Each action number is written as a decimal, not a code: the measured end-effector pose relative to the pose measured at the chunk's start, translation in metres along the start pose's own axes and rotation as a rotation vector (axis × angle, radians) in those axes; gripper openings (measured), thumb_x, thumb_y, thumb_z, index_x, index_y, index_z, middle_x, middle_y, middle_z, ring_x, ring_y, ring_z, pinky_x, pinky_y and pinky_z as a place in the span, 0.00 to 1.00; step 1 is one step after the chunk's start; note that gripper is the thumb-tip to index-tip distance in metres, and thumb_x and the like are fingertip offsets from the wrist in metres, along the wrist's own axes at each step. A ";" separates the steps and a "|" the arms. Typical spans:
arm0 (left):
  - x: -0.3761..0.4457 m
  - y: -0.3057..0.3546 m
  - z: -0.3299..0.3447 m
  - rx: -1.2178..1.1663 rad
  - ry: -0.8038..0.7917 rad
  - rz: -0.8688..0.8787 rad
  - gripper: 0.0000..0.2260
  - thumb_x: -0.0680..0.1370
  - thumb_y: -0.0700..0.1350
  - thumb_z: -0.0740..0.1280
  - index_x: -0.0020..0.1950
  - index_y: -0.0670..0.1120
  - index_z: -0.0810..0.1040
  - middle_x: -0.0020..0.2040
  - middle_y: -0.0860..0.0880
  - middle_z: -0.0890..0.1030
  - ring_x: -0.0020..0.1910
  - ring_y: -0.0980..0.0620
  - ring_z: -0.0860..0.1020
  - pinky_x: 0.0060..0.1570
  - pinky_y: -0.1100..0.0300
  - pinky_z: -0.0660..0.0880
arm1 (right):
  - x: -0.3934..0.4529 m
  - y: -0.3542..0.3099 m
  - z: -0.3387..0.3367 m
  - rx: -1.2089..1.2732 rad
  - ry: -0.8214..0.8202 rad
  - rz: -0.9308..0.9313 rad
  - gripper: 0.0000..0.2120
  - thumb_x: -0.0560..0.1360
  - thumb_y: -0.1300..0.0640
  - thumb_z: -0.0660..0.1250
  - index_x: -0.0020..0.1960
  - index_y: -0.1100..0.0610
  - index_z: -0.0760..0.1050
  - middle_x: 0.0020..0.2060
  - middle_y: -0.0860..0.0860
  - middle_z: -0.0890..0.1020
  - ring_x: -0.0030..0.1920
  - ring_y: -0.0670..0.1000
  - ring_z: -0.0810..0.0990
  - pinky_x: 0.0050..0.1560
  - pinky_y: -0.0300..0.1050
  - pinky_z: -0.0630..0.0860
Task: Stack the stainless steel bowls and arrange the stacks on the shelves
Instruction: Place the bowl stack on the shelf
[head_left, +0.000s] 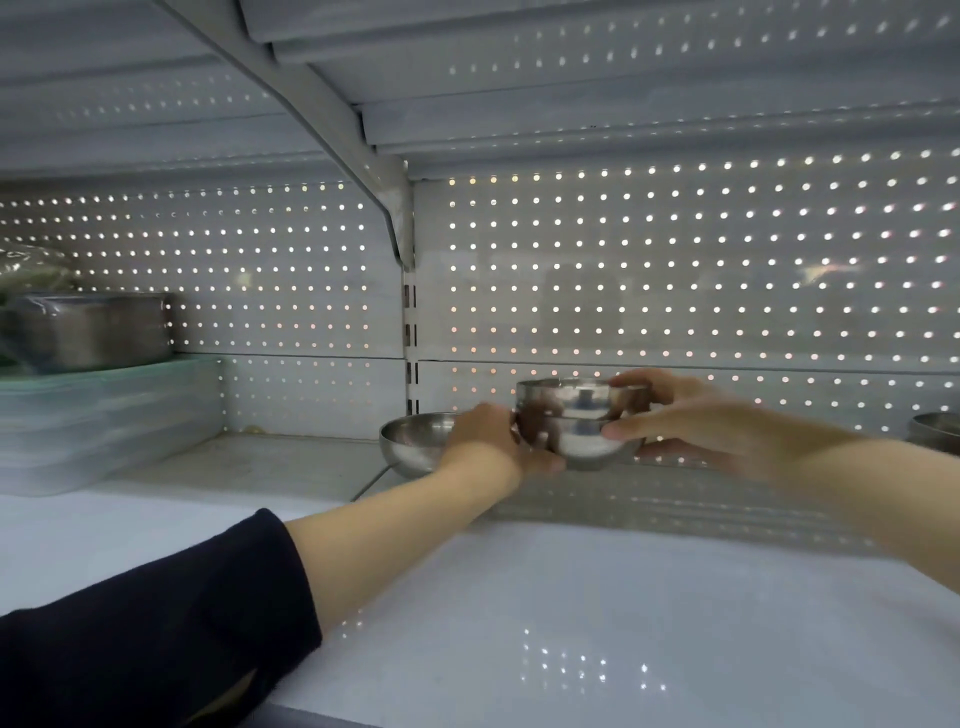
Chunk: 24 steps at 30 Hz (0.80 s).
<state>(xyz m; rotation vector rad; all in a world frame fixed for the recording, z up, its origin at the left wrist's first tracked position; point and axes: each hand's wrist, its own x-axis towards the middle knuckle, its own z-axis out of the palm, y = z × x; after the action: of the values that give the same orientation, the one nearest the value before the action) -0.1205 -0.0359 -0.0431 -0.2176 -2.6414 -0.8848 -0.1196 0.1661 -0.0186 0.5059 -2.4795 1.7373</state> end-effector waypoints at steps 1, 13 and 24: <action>0.000 0.003 -0.008 -0.016 0.019 0.001 0.13 0.65 0.53 0.76 0.31 0.50 0.74 0.31 0.55 0.76 0.33 0.55 0.75 0.28 0.63 0.65 | 0.001 -0.008 -0.001 0.003 -0.009 -0.012 0.28 0.59 0.61 0.79 0.57 0.52 0.76 0.53 0.53 0.81 0.50 0.52 0.82 0.48 0.48 0.80; -0.003 -0.058 -0.103 0.176 0.136 -0.017 0.17 0.64 0.56 0.75 0.44 0.46 0.82 0.42 0.49 0.84 0.44 0.51 0.80 0.45 0.58 0.75 | 0.059 -0.064 0.082 0.018 -0.128 -0.041 0.25 0.62 0.63 0.78 0.55 0.51 0.75 0.54 0.53 0.80 0.52 0.54 0.81 0.43 0.45 0.80; 0.002 -0.107 -0.090 0.203 -0.092 -0.009 0.22 0.66 0.55 0.75 0.51 0.42 0.79 0.51 0.45 0.82 0.52 0.49 0.79 0.55 0.52 0.74 | 0.066 -0.032 0.105 -0.079 -0.129 -0.005 0.33 0.62 0.59 0.79 0.63 0.50 0.71 0.51 0.48 0.79 0.54 0.49 0.79 0.50 0.42 0.76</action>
<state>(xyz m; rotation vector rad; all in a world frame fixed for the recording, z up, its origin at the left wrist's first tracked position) -0.1243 -0.1755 -0.0346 -0.1993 -2.7961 -0.6169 -0.1585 0.0441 -0.0113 0.6361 -2.6182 1.6469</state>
